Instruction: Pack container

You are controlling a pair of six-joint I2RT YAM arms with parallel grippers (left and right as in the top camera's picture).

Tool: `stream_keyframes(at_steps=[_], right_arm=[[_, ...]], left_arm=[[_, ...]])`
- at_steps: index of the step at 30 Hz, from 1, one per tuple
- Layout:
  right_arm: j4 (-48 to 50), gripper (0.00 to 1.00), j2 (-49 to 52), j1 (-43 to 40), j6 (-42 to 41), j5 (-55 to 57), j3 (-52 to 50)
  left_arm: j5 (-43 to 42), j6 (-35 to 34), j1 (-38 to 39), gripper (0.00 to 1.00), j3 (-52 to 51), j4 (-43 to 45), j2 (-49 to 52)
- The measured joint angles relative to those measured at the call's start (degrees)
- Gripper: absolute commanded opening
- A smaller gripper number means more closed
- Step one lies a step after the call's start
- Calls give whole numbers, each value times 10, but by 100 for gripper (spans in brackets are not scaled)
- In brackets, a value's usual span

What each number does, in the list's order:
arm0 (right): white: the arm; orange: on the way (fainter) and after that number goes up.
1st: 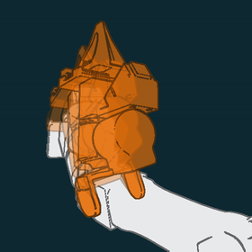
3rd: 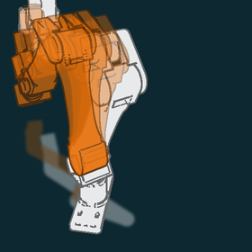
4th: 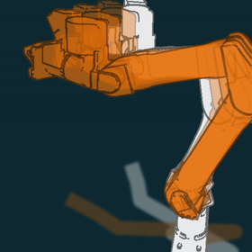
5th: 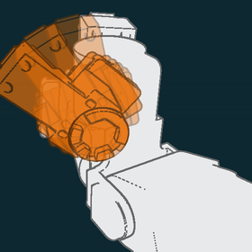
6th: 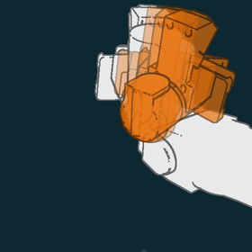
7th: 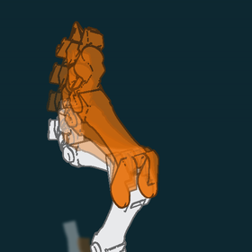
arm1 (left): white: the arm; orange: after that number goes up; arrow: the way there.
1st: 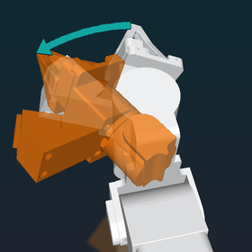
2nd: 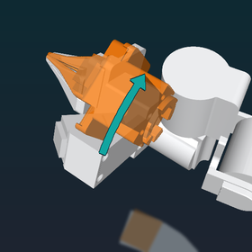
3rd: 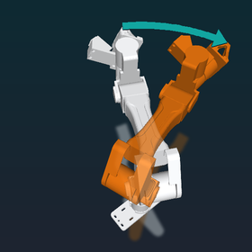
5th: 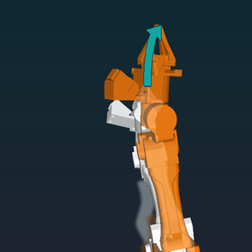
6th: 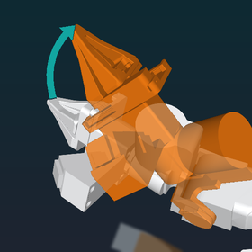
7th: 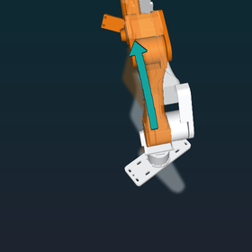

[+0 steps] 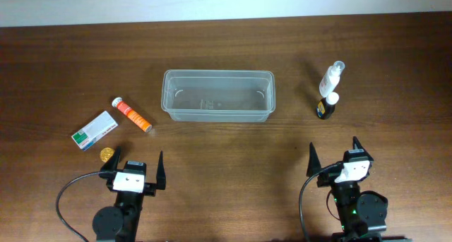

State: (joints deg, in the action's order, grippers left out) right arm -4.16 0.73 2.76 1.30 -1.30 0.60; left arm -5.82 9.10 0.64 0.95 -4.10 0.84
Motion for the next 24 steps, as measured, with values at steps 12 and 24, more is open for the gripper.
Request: stream_keyframes(at_steps=[12, 24], right_arm=[[-22, 98, 25, 0, -38, -34, 64], [-346, 98, 465, 0, -43, -38, 603]], left_arm=[[0, 0, 0, 99, 0, 0, 0], [0, 0, 0, 99, 0, 1, 0]])
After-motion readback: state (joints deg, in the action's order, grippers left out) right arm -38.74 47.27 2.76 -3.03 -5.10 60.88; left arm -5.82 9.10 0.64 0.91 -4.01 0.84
